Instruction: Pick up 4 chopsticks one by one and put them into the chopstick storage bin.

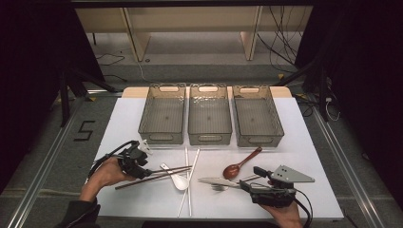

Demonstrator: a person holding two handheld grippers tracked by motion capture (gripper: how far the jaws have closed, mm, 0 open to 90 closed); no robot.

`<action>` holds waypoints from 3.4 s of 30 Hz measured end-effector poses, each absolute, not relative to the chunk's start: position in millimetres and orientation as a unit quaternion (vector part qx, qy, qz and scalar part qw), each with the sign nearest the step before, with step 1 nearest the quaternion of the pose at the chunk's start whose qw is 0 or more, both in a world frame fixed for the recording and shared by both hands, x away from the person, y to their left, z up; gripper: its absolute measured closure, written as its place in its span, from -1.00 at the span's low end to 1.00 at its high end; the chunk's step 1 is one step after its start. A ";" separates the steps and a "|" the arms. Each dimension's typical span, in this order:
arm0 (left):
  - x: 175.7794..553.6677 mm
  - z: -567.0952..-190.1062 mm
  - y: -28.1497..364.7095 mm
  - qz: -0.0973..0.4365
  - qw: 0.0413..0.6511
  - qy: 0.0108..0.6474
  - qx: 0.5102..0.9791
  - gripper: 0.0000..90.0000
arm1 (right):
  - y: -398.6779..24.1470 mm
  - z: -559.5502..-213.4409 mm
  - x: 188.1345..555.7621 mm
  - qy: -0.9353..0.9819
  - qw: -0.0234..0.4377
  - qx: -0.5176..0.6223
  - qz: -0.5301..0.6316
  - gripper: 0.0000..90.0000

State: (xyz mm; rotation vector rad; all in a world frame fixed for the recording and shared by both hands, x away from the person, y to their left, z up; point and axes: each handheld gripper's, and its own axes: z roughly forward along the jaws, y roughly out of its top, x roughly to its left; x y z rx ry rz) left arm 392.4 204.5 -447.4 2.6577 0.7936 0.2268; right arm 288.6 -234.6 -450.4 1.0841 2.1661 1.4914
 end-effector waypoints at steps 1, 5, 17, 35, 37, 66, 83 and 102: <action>392.4 -447.5 204.4 0.080 0.177 0.279 0.940 0.16 | -234.6 -450.5 288.7 0.753 0.148 0.377 0.518 -0.41; 392.7 -448.6 203.8 0.077 0.170 0.271 0.944 0.21 | -234.6 -450.8 288.8 0.753 0.146 0.378 0.518 -0.40; 399.2 -460.1 199.6 0.058 0.139 0.230 0.961 0.49 | -234.9 -450.8 289.1 0.754 0.146 0.378 0.518 -0.40; 395.3 -442.7 201.5 0.091 0.178 0.163 0.966 0.87 | -235.4 -450.6 289.3 0.754 0.146 0.378 0.517 -0.40; 393.1 -437.6 201.7 0.095 0.180 0.161 0.966 0.87 | -235.4 -450.6 289.2 0.754 0.146 0.379 0.517 -0.40; 429.1 -374.8 189.8 0.141 0.326 0.342 0.870 0.86 | -235.6 -449.9 288.6 0.752 0.146 0.378 0.520 -0.40; 485.2 -353.7 191.0 0.180 0.346 0.393 0.833 0.86 | -236.4 -450.0 288.9 0.752 0.145 0.376 0.522 -0.40; 528.5 -369.0 191.6 0.216 0.334 0.419 0.817 0.86 | -235.6 -450.8 289.4 0.753 0.140 0.376 0.521 -0.40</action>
